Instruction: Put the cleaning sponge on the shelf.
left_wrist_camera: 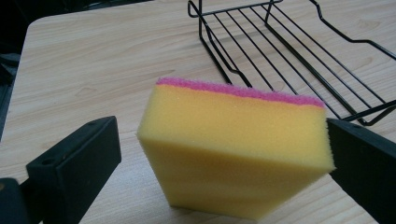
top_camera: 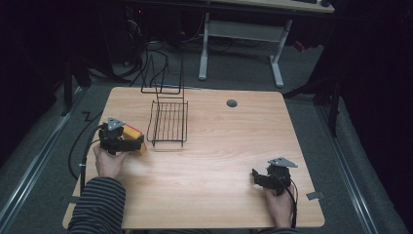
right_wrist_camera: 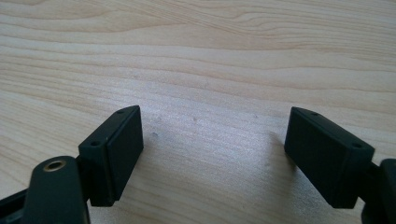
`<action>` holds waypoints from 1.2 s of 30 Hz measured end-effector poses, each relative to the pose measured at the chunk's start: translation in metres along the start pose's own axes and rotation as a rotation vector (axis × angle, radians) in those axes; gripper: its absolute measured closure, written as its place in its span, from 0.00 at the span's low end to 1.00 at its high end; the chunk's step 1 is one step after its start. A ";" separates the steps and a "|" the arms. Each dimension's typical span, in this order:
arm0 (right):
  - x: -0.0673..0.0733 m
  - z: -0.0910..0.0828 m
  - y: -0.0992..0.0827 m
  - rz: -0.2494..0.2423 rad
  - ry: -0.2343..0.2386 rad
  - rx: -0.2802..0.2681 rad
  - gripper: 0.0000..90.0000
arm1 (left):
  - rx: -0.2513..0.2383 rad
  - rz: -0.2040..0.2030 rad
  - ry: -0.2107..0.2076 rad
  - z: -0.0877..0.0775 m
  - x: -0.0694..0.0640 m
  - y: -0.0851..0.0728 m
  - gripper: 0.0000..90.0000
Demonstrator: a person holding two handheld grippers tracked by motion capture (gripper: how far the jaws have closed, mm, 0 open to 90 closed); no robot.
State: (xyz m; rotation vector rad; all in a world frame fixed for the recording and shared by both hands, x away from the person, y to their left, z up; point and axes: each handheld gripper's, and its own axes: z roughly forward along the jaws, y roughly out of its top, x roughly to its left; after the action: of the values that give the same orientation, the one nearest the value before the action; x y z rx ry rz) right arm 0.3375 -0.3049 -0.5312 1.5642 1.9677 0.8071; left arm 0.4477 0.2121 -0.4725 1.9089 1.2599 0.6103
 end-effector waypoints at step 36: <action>0.000 0.000 0.000 0.000 0.000 0.000 0.22 | 0.001 0.002 -0.028 0.012 0.001 -0.008 0.21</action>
State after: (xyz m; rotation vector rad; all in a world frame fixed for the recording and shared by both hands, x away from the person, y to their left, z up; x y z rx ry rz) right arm 0.3375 -0.3049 -0.5312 1.5647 1.9674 0.8073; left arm 0.4523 0.2109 -0.4863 1.9138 1.2408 0.5823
